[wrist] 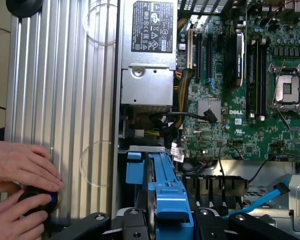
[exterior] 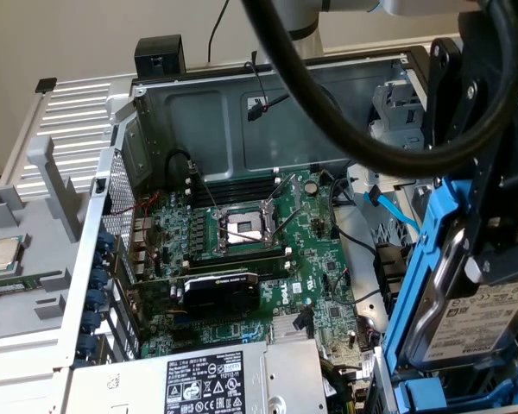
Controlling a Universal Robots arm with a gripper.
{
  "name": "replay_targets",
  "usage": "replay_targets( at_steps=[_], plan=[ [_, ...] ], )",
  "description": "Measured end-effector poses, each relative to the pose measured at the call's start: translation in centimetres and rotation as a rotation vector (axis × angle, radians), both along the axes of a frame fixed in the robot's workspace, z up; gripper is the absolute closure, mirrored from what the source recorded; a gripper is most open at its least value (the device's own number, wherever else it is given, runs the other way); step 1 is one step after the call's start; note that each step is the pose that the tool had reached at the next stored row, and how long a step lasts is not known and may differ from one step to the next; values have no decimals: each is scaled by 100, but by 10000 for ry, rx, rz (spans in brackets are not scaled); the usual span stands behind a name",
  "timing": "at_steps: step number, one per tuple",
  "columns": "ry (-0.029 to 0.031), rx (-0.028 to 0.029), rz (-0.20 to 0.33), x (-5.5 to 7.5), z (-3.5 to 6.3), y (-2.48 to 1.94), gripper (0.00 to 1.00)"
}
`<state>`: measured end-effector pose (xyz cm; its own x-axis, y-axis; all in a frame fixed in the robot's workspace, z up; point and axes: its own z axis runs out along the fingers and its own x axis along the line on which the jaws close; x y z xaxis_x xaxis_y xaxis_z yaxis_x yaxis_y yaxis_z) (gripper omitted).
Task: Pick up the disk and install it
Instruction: 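Insert the disk into the insertion slot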
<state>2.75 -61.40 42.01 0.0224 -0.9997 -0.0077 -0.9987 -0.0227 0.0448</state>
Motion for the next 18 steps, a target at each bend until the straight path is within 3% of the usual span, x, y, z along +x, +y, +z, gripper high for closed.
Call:
replay_targets(
  at_steps=[7,9,11,12,18],
  plan=[
    [0,3,1,-7,-1,-1,62],
    [0,0,-1,-8,0,-1,49],
    [0,-1,0,-8,0,-2,49],
    [0,0,-1,-8,0,-2,43],
    [0,0,-1,-8,0,-2,43]
  ],
)
